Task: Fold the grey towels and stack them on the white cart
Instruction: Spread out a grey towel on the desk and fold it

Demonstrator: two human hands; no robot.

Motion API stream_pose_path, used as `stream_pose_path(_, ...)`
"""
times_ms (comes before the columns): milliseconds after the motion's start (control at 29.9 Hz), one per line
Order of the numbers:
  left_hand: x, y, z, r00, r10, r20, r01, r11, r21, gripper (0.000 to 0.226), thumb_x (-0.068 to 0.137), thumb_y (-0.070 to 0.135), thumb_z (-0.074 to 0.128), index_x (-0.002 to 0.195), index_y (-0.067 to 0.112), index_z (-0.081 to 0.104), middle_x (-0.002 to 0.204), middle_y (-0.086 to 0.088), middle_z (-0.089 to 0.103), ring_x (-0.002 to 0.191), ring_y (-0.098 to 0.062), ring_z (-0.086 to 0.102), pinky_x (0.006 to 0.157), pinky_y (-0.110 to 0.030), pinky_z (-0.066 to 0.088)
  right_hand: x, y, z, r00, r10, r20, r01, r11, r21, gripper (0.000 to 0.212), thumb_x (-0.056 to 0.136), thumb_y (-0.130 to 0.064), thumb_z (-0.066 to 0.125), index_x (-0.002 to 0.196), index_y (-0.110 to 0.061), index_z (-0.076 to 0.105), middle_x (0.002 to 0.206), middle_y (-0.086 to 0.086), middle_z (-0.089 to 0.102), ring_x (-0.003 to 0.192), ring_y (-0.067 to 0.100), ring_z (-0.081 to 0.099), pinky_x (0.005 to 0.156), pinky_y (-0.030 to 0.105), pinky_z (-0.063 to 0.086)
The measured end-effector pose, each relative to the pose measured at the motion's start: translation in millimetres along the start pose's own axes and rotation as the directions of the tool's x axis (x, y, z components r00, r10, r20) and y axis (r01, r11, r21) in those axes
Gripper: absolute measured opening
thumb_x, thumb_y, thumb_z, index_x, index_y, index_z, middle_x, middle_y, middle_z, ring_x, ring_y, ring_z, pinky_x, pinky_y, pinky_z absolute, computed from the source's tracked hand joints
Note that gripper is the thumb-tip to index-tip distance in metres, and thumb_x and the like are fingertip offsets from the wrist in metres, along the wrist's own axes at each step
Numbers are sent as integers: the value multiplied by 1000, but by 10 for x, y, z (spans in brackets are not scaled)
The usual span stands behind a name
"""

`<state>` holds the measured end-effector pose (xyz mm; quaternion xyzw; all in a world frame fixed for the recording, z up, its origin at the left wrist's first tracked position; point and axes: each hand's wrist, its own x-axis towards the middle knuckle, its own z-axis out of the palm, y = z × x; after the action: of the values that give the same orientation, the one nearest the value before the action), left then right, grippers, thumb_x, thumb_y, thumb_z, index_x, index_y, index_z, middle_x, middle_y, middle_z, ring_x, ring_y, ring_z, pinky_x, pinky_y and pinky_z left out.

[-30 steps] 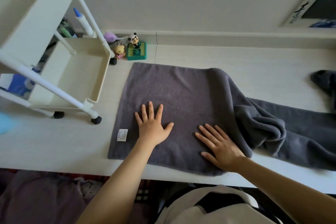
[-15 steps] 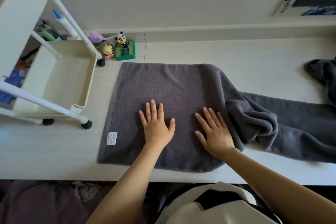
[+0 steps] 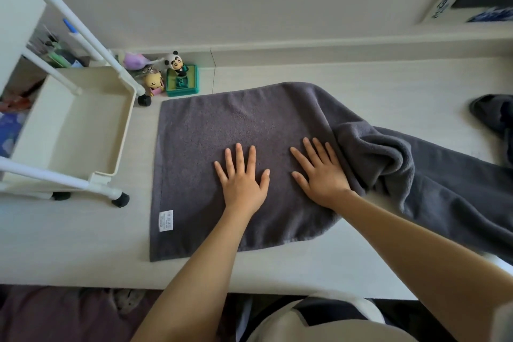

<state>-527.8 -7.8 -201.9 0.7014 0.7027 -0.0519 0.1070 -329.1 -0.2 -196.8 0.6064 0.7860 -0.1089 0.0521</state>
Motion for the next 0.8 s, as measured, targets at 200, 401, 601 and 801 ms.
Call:
stream_pose_path(200, -3, 191, -117, 1000, 25, 3, -25, 992, -122, 67, 96, 53, 19, 152, 20, 4, 159, -12, -7, 146, -26, -10, 114, -50, -11, -209, -203, -209, 933, -6, -359, 118, 949, 292, 52, 94, -38, 36, 138, -12, 46, 145, 10, 43, 135, 26, 38, 110, 36, 30)
stream_pose_path(401, 44, 1080, -172, 986, 167, 21, -158, 964, -216, 82, 80, 60, -6, 152, 21, 3, 159, -10, -3, 146, -25, -6, 116, -49, -6, -286, 581, -632, 853, 261, -452, -143, 949, 279, 45, 96, -35, 33, 130, -14, 54, 138, 10, 50, 127, 33, 43, 109, 43, 24)
stream_pose_path(601, -63, 1208, 62, 987, 159, -37, -162, 982, -94, 76, 86, 60, 1, 150, 23, 20, 159, -8, 11, 146, -28, 5, 114, -52, -3, -391, 1216, -627, 865, 489, 111, -465, 700, 542, 52, 99, -48, 19, 145, -25, 31, 135, 7, 54, 119, 34, 52, 94, 39, 41)
stream_pose_path(801, 138, 1402, 3, 988, -102, -114, 62, 948, -313, 79, 84, 60, 14, 136, 9, 44, 153, -18, 24, 145, -31, 14, 117, -52, 2, -484, 1594, -480, 890, 451, 66, -295, 459, 838, 48, 101, -44, 20, 139, -26, 46, 135, -6, 55, 129, 11, 43, 105, 20, 27)
